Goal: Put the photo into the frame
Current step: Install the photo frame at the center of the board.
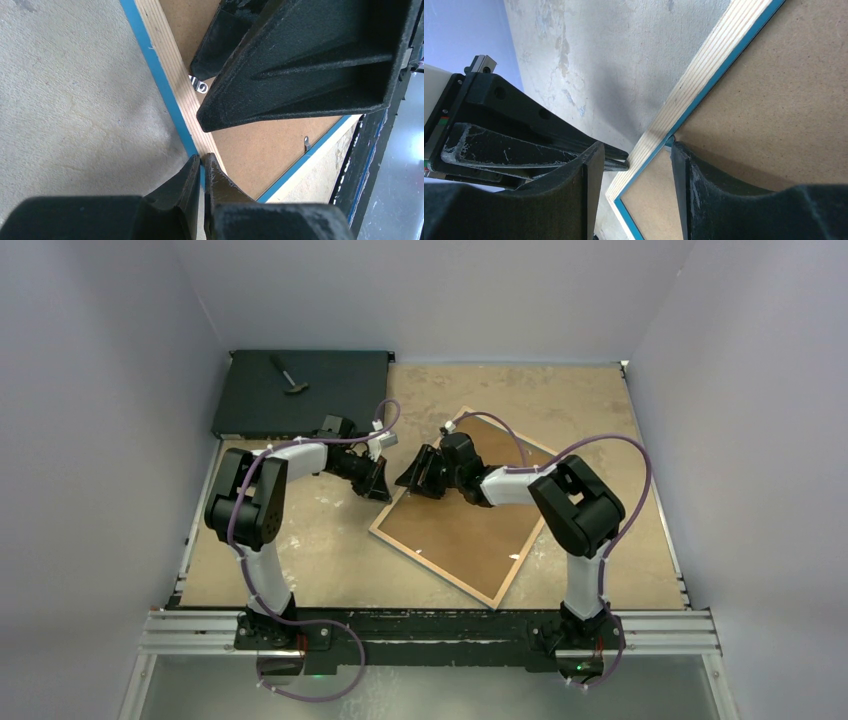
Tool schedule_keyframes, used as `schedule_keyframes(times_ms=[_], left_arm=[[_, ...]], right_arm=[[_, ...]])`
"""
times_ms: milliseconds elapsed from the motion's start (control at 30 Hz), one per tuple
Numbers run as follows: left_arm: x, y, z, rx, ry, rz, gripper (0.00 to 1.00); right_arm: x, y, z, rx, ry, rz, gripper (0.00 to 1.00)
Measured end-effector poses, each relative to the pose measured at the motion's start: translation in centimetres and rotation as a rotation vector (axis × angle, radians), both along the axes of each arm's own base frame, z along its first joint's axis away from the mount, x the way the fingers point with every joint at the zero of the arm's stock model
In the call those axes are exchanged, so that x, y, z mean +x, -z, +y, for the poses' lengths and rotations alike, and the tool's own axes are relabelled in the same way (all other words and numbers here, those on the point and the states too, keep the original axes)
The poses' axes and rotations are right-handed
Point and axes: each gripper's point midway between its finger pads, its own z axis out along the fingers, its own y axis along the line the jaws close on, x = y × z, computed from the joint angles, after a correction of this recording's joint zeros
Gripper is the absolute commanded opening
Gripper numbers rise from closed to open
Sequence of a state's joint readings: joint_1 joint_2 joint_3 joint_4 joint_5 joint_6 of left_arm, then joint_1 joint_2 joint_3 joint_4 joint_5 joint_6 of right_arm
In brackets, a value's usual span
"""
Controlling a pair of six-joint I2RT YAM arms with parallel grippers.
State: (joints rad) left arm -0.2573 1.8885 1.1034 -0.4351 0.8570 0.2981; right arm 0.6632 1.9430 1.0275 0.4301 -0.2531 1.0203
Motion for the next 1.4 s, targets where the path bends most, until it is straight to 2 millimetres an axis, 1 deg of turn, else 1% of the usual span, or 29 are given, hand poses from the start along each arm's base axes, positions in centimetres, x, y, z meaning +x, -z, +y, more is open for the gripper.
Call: schedule_keyframes(times_ms=[333,1133,1233,1333,1400], left_arm=[[-0.2,0.0,0.2,0.004,-0.004,0.016,0.0],[-0.9,0.1,1.0,0.015,-0.021,0.067,0.0],[-1.0,0.1,1.1,0.017,-0.024,0.077,0.0],[-1.2,0.2,1.3,0.02,-0.029,0.089,0.0],[-1.3,0.2,1.4,0.022,-0.032,0.099,0.0]], right_arm=[[-0.4,0.2,0.5,0.0,-0.014,0.002,0.53],[-1.2,0.2,1.9,0.063,-0.091,0.0,0.53],[-1.3,0.1,2.2,0.067,-0.114,-0.007,0.55],[-1.4,-0.1,2.6,0.069,-0.153,-0.01,0.63],[-1.6,-0.3,3.0,0.061,-0.188,-0.016,0.66]])
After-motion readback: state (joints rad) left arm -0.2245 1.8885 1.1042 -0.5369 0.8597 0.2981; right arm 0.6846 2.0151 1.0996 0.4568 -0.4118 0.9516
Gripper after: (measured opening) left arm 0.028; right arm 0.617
